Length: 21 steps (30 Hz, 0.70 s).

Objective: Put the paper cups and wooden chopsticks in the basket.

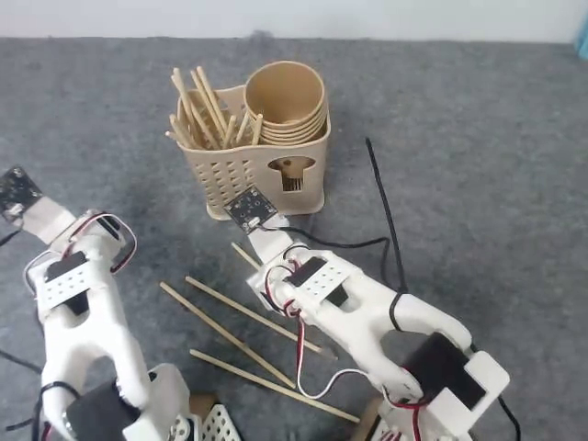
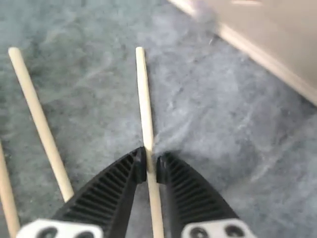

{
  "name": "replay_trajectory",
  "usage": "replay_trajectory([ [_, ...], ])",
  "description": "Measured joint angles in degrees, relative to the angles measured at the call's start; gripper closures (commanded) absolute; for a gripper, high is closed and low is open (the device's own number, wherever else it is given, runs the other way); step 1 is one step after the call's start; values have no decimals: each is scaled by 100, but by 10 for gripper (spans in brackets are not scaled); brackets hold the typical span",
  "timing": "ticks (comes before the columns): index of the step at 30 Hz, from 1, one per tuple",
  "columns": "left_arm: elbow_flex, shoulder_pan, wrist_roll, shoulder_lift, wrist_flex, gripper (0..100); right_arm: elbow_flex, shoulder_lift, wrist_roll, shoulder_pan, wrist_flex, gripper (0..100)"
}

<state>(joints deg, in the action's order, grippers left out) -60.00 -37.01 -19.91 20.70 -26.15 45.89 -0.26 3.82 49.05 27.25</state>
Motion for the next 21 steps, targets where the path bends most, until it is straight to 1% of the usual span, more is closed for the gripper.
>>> replay_trajectory([
  [5, 0, 0, 0, 0, 0, 863, -53, -510, 0, 35, 818, 991],
  [9, 0, 0, 0, 0, 0, 863, -44, -1398, 0, 88, 1679, 991],
  [12, 0, 0, 0, 0, 0, 863, 35, -2277, 0, 325, 2207, 991],
  [16, 0, 0, 0, 0, 0, 863, 431, -3701, 0, 413, 2391, 991],
  [19, 0, 0, 0, 0, 0, 863, 695, -4738, -44, 413, 2391, 991],
  [21, 0, 0, 0, 0, 0, 863, 897, -5143, -185, 431, 2224, 979],
])
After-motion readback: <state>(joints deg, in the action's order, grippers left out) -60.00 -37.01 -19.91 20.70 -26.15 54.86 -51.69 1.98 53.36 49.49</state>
